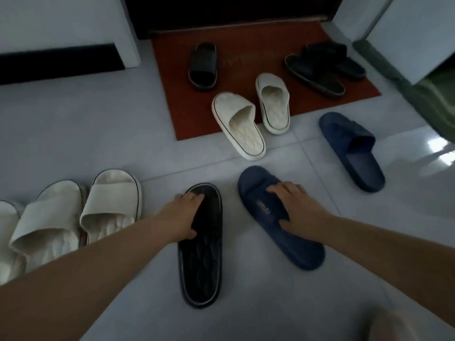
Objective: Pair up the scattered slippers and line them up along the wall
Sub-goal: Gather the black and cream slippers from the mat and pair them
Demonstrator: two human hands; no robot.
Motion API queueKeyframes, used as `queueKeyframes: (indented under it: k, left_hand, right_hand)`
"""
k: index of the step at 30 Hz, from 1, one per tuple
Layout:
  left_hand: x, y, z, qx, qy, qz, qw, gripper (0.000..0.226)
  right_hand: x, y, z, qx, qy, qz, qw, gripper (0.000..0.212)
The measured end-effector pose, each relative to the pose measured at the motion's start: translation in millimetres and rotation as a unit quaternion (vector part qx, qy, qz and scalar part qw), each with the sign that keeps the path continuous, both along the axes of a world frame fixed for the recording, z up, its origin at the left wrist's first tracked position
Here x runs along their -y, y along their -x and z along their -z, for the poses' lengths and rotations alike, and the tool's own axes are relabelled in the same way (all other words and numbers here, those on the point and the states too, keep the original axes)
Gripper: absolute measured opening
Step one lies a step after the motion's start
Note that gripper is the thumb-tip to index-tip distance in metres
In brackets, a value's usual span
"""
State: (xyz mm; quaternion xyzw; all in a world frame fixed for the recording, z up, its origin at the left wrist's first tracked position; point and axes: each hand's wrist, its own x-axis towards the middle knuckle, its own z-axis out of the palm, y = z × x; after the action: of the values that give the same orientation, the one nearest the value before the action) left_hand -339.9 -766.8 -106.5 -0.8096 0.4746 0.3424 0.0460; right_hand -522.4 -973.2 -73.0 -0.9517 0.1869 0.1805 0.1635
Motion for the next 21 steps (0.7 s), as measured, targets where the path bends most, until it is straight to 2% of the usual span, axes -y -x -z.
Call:
queueKeyframes:
  k: [3, 6, 10, 14, 17, 19, 21]
  left_hand:
    - [10, -4, -2, 0.006, -0.016, -0.045, 0.999, 0.097]
    - [15, -13, -4, 0.010, -0.011, -0.117, 0.993, 0.095]
    - [22, -16, -4, 0.022, 0.028, -0.246, 0.969, 0.088]
    - [36, -8, -8, 0.049, 0.064, -0.410, 0.909, 0.082]
    - [43, 0, -15, 0.061, 0.053, -0.477, 0.875, 0.079]
    - [47, 2, -20, 0.065, 0.059, -0.458, 0.885, 0.079]
    - [54, -2, -20, 0.045, 0.071, -0.401, 0.912, 0.086]
  right_hand:
    - [48, -25, 3, -0.071, 0.064, -0.173, 0.980, 0.098]
    - [71, -55, 17, -0.158, 0.026, -0.269, 0.950, 0.113]
    - [103, -79, 35, -0.167, -0.022, -0.285, 0.944, 0.116]
    - [138, -71, 41, -0.124, -0.010, -0.299, 0.946, 0.116]
    - [149, -68, 28, -0.157, -0.054, -0.297, 0.940, 0.124]
    - [155, -71, 17, -0.180, -0.112, -0.271, 0.939, 0.127]
    - [163, -82, 7, -0.156, -0.188, -0.218, 0.945, 0.123]
